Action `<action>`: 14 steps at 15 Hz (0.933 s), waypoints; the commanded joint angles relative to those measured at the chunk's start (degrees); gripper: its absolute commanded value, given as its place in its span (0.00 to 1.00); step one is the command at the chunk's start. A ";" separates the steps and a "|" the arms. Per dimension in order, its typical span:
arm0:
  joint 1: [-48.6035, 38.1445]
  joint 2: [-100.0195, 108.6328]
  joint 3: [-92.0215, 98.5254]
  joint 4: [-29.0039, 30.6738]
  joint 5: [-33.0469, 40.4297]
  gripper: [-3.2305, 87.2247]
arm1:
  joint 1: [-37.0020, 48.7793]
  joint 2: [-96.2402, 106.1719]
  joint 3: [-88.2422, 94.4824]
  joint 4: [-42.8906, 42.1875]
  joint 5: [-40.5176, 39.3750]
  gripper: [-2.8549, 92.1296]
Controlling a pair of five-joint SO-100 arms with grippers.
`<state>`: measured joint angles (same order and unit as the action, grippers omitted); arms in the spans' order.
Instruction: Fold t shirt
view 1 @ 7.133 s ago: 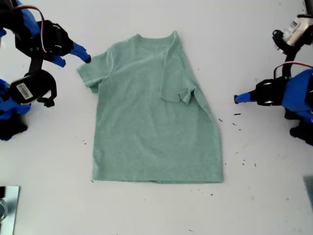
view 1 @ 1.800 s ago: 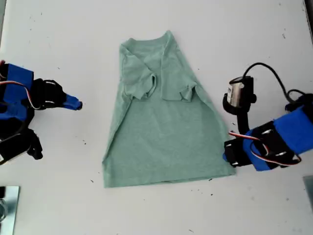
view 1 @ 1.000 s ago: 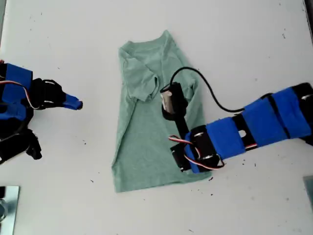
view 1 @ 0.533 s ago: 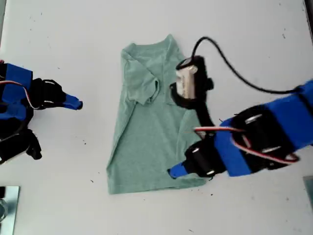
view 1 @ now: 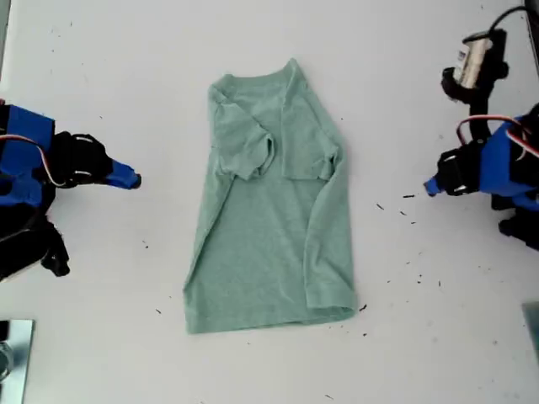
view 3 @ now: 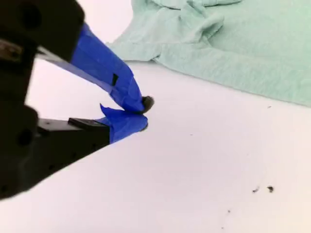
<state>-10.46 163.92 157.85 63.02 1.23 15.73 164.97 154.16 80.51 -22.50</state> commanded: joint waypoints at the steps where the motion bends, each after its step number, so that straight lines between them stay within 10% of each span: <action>1: 9.93 -23.12 -29.44 11.07 -8.09 0.03 | 2.99 -1.67 -1.14 -0.26 -3.60 0.05; 3: 18.90 -42.63 -55.11 20.48 -12.39 0.03 | 5.45 -1.76 -1.85 -0.26 -5.71 0.05; 10: 22.32 -53.09 -68.73 22.24 -6.33 0.33 | 6.24 1.85 0.26 -1.58 -5.54 0.05; 14: 23.03 -58.89 -55.55 9.32 -7.12 0.32 | 5.27 3.69 1.05 -1.23 -4.57 0.05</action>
<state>12.92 105.38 98.44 78.22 -5.54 21.71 167.87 155.57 79.54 -28.12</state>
